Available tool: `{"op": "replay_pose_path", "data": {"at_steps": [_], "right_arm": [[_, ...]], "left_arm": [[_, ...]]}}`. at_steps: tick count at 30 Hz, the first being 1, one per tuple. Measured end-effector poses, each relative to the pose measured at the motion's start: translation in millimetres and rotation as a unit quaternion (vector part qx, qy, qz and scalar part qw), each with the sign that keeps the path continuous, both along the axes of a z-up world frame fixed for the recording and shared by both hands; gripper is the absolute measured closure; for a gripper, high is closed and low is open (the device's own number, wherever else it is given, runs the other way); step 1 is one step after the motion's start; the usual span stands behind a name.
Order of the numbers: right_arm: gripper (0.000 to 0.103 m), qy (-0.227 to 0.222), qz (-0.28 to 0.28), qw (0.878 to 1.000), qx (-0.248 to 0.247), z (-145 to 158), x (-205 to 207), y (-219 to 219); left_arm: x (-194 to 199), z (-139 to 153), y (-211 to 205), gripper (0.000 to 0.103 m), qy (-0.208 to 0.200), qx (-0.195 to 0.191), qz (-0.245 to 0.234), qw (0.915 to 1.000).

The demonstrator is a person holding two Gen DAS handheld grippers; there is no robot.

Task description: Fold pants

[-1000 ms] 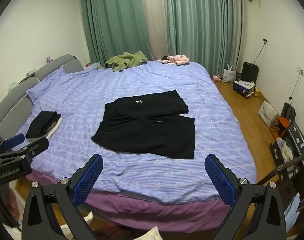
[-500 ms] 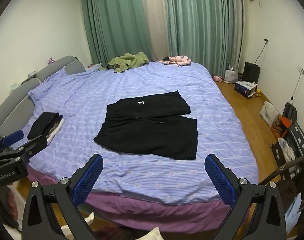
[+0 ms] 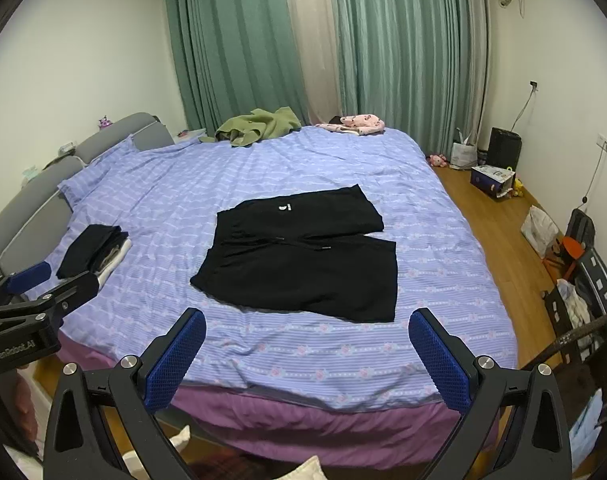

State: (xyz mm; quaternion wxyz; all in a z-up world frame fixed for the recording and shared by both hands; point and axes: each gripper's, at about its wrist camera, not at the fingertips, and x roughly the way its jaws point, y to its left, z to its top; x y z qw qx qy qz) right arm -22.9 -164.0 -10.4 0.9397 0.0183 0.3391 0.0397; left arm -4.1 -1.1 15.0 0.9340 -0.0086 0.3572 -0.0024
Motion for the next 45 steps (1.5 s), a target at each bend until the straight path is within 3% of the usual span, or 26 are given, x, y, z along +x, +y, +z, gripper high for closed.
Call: {"op": "replay_pose_path", "data": {"at_steps": [45], "right_arm": [[0.000, 0.011, -0.005, 1.000, 0.001, -10.2, 6.8, -1.8]], "left_arm": [[2.0, -7.7, 4.1, 0.000, 0.002, 0.002, 0.001, 1.0000]]}}
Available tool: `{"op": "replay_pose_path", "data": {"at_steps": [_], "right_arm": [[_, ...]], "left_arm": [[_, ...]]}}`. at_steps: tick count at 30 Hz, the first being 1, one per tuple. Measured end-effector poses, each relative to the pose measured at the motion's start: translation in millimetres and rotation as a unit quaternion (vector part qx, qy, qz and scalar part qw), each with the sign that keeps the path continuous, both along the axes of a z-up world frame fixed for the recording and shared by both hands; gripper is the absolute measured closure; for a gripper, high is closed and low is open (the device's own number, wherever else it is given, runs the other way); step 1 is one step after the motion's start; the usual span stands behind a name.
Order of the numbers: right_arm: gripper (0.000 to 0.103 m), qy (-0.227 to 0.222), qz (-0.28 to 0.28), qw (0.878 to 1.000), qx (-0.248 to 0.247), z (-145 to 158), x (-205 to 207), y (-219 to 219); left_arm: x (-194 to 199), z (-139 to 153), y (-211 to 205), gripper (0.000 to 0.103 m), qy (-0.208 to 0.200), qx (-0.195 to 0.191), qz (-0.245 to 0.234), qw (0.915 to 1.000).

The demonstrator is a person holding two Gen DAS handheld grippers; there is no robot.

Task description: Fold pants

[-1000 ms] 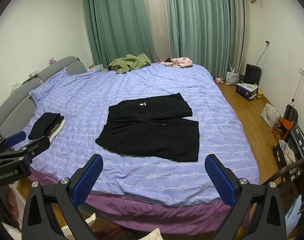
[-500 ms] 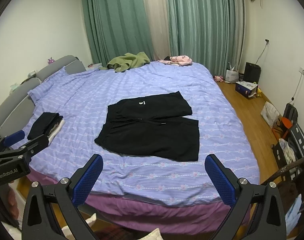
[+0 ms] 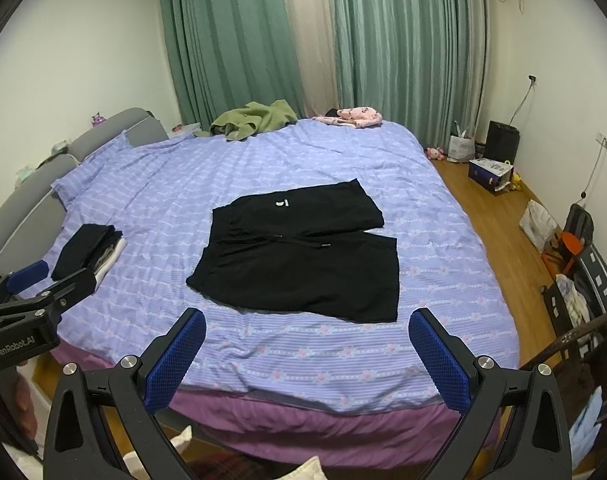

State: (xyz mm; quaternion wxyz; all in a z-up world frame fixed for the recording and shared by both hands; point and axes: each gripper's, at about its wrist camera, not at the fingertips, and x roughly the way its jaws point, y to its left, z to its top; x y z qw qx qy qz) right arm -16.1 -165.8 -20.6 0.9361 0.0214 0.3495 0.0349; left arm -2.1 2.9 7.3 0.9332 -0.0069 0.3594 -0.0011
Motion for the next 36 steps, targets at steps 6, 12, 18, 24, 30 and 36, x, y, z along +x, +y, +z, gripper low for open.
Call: {"op": "replay_pose_path", "data": {"at_steps": [6, 12, 18, 24, 30, 36], "right_arm": [[0.000, 0.009, -0.003, 1.000, -0.001, -0.9, 7.6, 3.8], [0.000, 0.014, -0.007, 1.000, -0.003, -0.9, 15.0, 11.9], [0.000, 0.027, -0.025, 0.999, 0.001, -4.0, 29.8, 22.1], [0.000, 0.054, -0.069, 0.996, 0.020, -22.5, 56.4, 28.8], [0.000, 0.091, -0.126, 0.987, 0.030, -65.7, 91.8, 34.8], [0.000, 0.108, -0.147, 0.983, 0.024, -115.9, 124.4, 37.4]], "left_arm": [[4.9, -3.6, 5.1, 0.000, 0.005, -0.001, -0.002, 1.0000], [21.5, -6.1, 15.6, 0.000, 0.014, -0.004, -0.007, 0.9999], [45.5, -10.2, 31.5, 0.000, 0.027, -0.004, -0.016, 0.9995], [79.4, -37.2, 61.7, 0.000, 0.060, 0.003, -0.014, 0.9981], [124.6, -84.7, 83.5, 0.000, 0.101, 0.004, -0.030, 0.9944], [170.0, -133.4, 92.0, 0.000, 0.129, -0.015, -0.019, 0.9914]]}}
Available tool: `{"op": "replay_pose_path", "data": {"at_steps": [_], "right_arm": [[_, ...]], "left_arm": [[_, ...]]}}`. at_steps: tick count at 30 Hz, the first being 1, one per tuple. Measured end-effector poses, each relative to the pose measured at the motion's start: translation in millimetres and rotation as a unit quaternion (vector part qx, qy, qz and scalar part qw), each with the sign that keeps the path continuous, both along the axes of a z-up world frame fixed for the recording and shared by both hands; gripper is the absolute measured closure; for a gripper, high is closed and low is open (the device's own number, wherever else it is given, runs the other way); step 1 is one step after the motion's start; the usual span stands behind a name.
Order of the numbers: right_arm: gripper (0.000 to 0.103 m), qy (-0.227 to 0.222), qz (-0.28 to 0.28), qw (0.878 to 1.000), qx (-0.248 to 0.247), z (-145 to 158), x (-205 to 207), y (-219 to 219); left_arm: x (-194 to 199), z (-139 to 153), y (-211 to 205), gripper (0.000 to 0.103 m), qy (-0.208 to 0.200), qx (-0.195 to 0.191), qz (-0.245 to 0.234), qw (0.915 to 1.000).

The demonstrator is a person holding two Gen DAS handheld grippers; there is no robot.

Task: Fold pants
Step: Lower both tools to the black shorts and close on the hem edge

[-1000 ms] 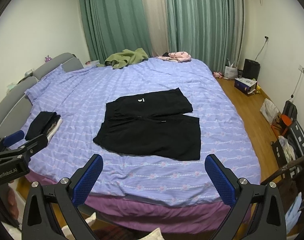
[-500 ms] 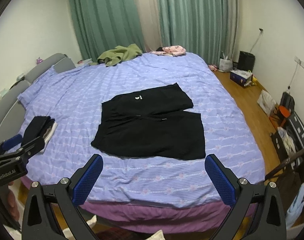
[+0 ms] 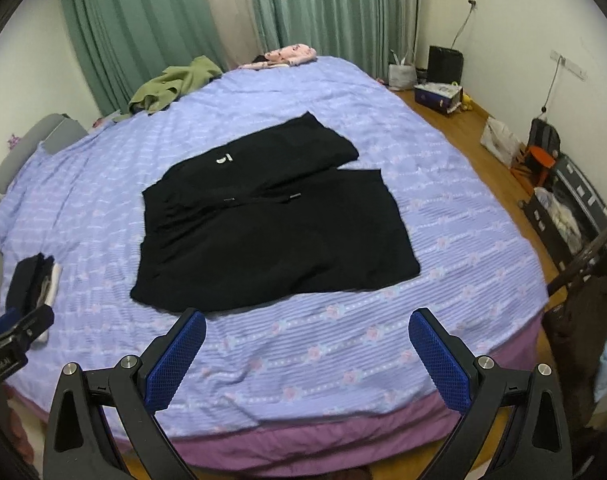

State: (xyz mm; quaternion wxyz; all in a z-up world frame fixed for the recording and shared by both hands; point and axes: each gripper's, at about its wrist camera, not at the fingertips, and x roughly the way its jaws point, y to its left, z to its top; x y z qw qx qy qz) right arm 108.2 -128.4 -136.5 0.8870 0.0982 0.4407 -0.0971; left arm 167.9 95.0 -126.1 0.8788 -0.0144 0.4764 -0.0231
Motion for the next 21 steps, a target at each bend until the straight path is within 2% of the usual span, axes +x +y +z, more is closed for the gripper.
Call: {"op": "replay_pose_path", "data": {"at_steps": [6, 12, 16, 21], "right_arm": [[0.001, 0.020, -0.012, 0.999, 0.022, -59.4, 36.7, -22.7], [0.010, 0.026, -0.042, 0.998, 0.045, -120.4, 66.0, -55.2], [0.013, 0.029, -0.080, 0.994, 0.075, -156.3, 77.6, -79.6], [0.017, 0.028, -0.117, 0.989, 0.087, -186.2, 89.7, -99.1]], "left_arm": [[35.7, -58.1, -7.8, 0.000, 0.016, -0.010, 0.033, 0.9993], [66.1, -123.5, -17.3, 0.000, 0.041, -0.020, 0.058, 0.9972], [83.4, -155.7, -20.0, 0.000, 0.051, -0.022, 0.068, 0.9961], [97.4, -186.0, -24.1, 0.000, 0.066, -0.038, 0.074, 0.9944]]}}
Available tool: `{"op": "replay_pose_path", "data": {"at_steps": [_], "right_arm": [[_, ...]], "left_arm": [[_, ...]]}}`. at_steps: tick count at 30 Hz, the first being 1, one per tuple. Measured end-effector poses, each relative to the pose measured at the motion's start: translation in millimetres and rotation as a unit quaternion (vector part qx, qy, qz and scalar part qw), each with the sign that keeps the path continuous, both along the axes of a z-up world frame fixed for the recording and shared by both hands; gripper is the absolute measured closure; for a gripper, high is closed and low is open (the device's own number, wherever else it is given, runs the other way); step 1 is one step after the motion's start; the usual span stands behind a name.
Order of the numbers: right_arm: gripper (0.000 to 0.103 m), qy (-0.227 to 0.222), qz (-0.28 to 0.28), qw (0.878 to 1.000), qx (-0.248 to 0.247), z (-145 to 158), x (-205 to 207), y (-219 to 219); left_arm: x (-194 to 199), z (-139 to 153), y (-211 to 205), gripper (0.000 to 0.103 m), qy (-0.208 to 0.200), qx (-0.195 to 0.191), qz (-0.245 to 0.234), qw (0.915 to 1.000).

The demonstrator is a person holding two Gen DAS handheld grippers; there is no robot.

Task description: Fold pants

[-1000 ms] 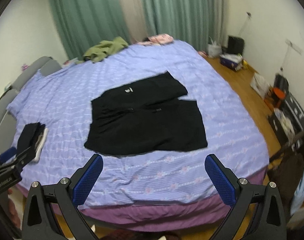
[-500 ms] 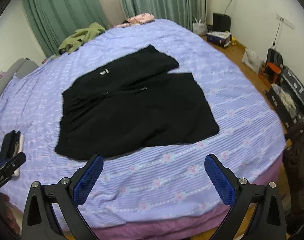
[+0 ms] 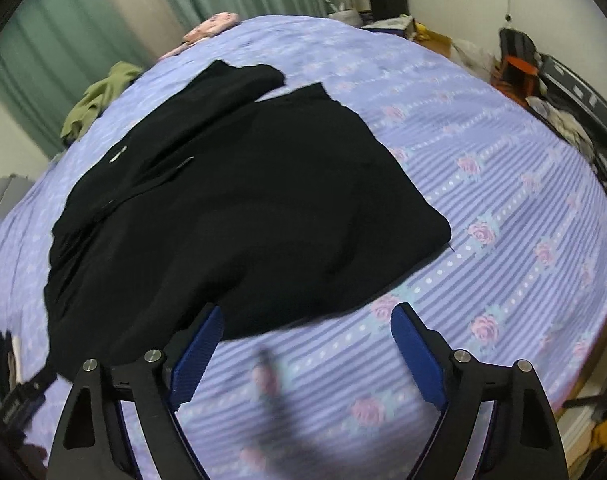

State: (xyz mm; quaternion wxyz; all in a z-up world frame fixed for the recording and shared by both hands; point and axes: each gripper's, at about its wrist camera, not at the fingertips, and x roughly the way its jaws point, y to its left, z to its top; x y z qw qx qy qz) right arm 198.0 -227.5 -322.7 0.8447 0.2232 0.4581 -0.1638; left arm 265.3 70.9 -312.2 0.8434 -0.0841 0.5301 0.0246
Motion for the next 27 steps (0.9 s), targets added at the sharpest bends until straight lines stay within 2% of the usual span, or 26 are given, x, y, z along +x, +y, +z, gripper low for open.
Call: {"op": "replay_pose_path", "data": {"at_steps": [3, 6, 10, 12, 14, 16, 17, 18, 19, 21, 27], "right_arm": [[0.017, -0.004, -0.015, 1.000, 0.017, -10.3, 4.2, -6.7], [0.019, -0.007, -0.030, 0.999, 0.039, -21.7, 11.6, -14.3], [0.029, -0.001, -0.023, 0.999, 0.030, -29.8, 21.2, -16.0], [0.038, 0.003, -0.014, 1.000, 0.025, -31.7, 27.0, -17.7], [0.069, 0.014, -0.009, 1.000, 0.009, -32.8, 32.2, -19.8], [0.088, 0.026, 0.001, 1.000, -0.008, -30.0, 37.4, -21.7], [0.092, 0.024, 0.006, 1.000, -0.009, -26.6, 37.9, -22.9], [0.093, 0.021, 0.010, 1.000, -0.014, -19.8, 38.6, -23.6], [0.095, 0.019, 0.012, 0.999, -0.022, -10.8, 38.8, -24.2], [0.098, 0.012, 0.015, 0.999, -0.043, 8.5, 38.1, -25.6], [0.098, -0.009, 0.042, 0.996, -0.075, 65.7, 35.0, -33.7]], "left_arm": [[6.1, -19.3, -2.7, 0.000, 0.015, -0.019, 0.003, 0.9997], [9.3, -39.7, 1.5, 0.002, 0.040, -0.056, 0.021, 0.9974], [14.2, -48.7, 2.0, 0.002, 0.036, -0.065, 0.030, 0.9968], [20.8, -48.2, -0.4, 0.004, 0.031, -0.063, 0.025, 0.9973], [29.2, -46.0, -2.7, 0.019, 0.027, -0.055, 0.027, 0.9978], [32.6, -39.1, -7.7, 0.052, 0.022, -0.046, 0.020, 0.9985], [34.4, -33.8, -10.3, 0.060, 0.020, -0.041, 0.018, 0.9988], [34.7, -29.8, -11.4, 0.078, 0.018, -0.043, 0.016, 0.9988], [34.3, -25.4, -12.6, 0.089, 0.017, -0.045, 0.014, 0.9988], [30.8, -12.5, -16.7, 0.089, 0.009, -0.043, 0.014, 0.9989], [16.4, 27.5, -24.5, 0.089, -0.022, 0.008, 0.031, 0.9993]]}}
